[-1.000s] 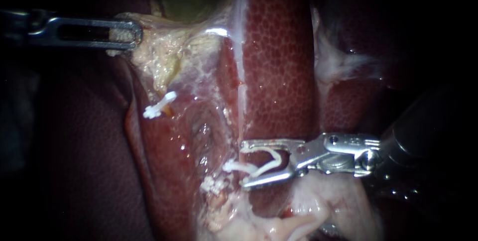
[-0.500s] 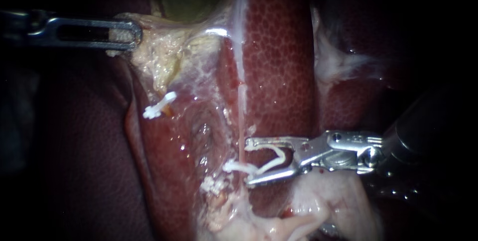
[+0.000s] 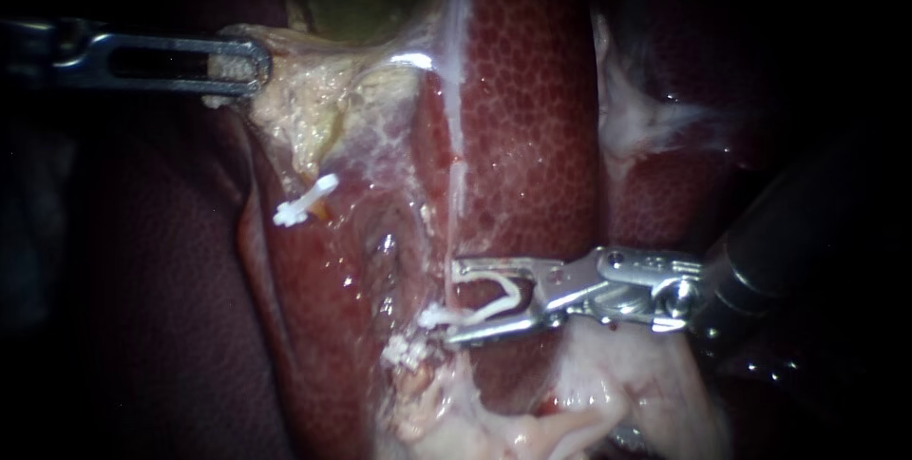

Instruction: Clipping second clip right tube

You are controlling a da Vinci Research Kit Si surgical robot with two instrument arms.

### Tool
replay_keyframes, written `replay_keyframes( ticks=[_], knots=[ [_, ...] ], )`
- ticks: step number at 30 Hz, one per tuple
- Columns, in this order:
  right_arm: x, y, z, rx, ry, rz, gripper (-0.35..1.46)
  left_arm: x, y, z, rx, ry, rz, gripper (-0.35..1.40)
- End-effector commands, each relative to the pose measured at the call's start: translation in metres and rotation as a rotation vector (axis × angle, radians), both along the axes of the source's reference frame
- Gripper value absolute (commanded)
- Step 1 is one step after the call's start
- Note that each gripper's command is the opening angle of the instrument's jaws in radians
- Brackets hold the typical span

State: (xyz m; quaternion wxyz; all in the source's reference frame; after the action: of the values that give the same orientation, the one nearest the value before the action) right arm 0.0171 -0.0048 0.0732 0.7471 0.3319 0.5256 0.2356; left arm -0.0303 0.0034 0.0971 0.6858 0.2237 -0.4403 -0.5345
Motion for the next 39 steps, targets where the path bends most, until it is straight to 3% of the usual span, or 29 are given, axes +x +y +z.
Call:
replay_keyframes(
  ticks=[1,29,35,39],
  knots=[
    [0.0002,0.0000,0.0001,-0.001,0.001,0.000,0.58,0.0000,0.0000,0.0000,0.000,0.000,0.000,-0.35],
    [0.0025,-0.0005,0.0015,0.059,-0.009,0.005,0.53,-0.0001,0.0000,0.0000,0.000,0.001,-0.001,-0.35],
    [0.0016,-0.0006,0.0018,0.093,-0.004,-0.010,0.18,-0.0001,0.0000,0.0000,0.000,0.000,-0.001,-0.35],
    [0.0009,-0.0006,0.0019,0.132,0.007,-0.038,-0.35,-0.0001,0.0000,0.0000,0.000,0.000,-0.001,-0.35]
  ],
)
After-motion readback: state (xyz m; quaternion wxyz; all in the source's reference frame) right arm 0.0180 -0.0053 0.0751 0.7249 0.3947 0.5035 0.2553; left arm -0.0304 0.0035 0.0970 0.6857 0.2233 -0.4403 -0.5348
